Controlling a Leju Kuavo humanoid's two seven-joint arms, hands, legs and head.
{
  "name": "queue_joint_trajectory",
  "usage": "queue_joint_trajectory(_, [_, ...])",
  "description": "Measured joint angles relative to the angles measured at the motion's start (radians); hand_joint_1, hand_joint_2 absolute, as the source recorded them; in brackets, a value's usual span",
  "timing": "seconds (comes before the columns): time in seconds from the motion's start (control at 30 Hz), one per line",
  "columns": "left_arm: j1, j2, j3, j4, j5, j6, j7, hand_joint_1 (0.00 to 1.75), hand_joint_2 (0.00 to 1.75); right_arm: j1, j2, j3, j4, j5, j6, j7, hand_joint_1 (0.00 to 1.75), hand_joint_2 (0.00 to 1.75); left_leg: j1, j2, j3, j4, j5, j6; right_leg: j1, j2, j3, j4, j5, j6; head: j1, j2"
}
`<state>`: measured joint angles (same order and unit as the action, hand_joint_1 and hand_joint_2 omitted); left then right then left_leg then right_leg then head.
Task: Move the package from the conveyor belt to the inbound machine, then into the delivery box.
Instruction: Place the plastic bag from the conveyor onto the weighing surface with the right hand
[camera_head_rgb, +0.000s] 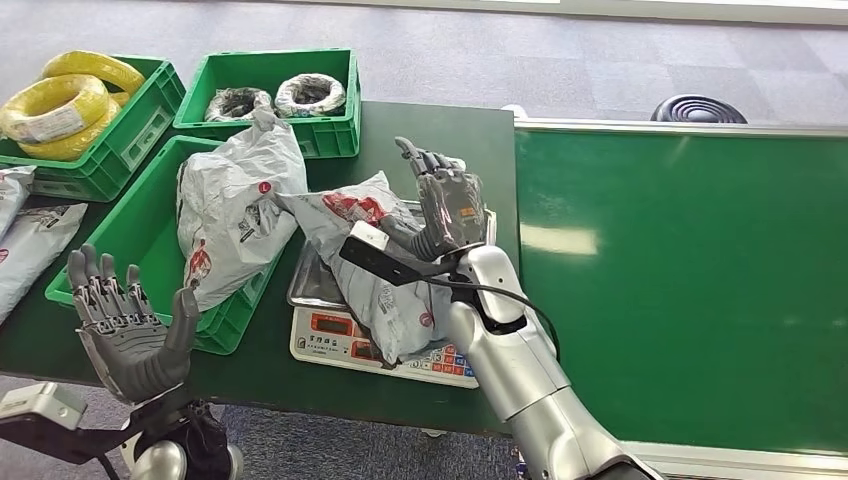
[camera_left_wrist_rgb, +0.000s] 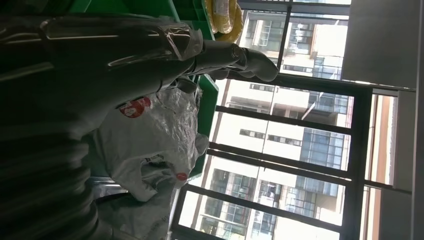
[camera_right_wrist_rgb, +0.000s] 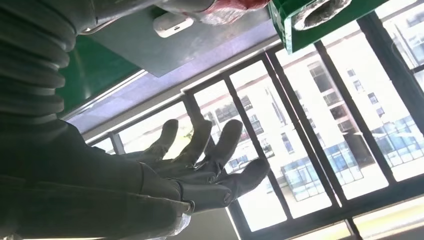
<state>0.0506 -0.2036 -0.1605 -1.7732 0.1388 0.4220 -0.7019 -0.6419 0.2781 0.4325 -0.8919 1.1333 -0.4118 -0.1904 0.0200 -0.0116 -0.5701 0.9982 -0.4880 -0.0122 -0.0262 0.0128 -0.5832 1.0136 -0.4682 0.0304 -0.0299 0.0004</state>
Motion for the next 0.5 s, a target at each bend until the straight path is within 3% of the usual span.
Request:
queue_joint_trajectory(0.2, [0.035, -0.003, 0.002, -0.018, -0.013, 0.000, 0.000, 0.00, 1.75, 0.073, -0.005, -0.057, -0.111, 0.031, -0.227, 0.003, 0.00, 0.00, 0.000, 0.000, 0.000, 0.000, 0.000, 0.000, 0.000, 0.000, 0.000, 0.000, 0.000, 0.000, 0.000, 0.000])
queue_joint_trajectory(0.4, [0.043, -0.007, 0.003, -0.023, -0.014, -0.001, 0.000, 0.00, 1.75, 0.122, -0.011, -0.125, -0.253, 0.050, -0.273, -0.004, 0.00, 0.00, 0.000, 0.000, 0.001, 0.000, 0.000, 0.000, 0.000, 0.000, 0.000, 0.000, 0.000, 0.000, 0.000, 0.000])
queue_joint_trajectory(0.5, [0.045, -0.008, 0.003, -0.023, -0.013, -0.002, 0.000, 0.00, 1.75, 0.149, -0.004, -0.175, -0.331, 0.054, -0.279, -0.060, 0.00, 0.00, 0.000, 0.000, 0.001, 0.000, 0.000, 0.000, 0.000, 0.000, 0.000, 0.000, 0.000, 0.000, 0.000, 0.000])
